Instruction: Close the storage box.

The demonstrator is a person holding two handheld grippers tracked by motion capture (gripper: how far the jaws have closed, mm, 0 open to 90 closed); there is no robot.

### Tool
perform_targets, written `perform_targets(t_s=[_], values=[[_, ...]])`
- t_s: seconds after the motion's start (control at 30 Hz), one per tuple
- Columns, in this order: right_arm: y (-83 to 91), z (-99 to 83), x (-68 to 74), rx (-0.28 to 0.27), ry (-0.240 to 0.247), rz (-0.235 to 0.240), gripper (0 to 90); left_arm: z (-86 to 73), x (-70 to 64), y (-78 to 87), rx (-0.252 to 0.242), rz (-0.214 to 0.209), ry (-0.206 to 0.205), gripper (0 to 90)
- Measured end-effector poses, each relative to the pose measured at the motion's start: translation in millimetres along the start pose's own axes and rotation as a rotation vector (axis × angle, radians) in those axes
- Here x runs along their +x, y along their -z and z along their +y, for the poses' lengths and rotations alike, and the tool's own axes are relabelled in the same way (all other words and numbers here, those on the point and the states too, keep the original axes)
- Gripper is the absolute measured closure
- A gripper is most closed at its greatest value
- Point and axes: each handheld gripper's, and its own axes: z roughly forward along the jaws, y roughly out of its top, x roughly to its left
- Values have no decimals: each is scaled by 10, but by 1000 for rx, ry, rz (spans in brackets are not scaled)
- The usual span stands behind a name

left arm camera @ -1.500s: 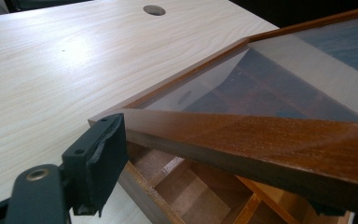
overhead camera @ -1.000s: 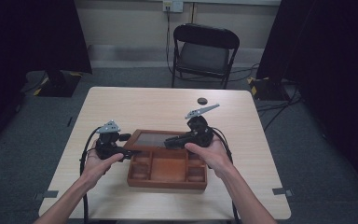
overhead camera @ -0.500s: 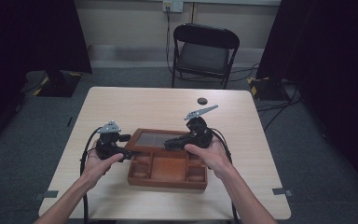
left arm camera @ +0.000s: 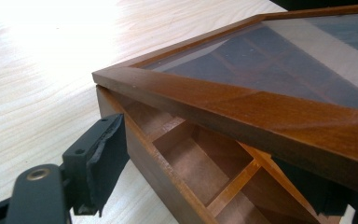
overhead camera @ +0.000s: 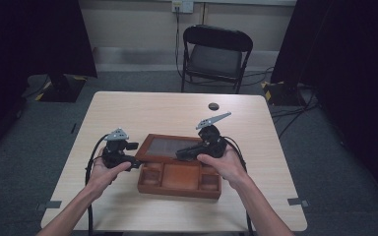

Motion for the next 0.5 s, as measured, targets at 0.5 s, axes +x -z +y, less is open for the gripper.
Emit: perform_targets(t_s=[0.5], values=[[20,-62,5,35,15,-10,813,-77,254,69,20,56,47,192]])
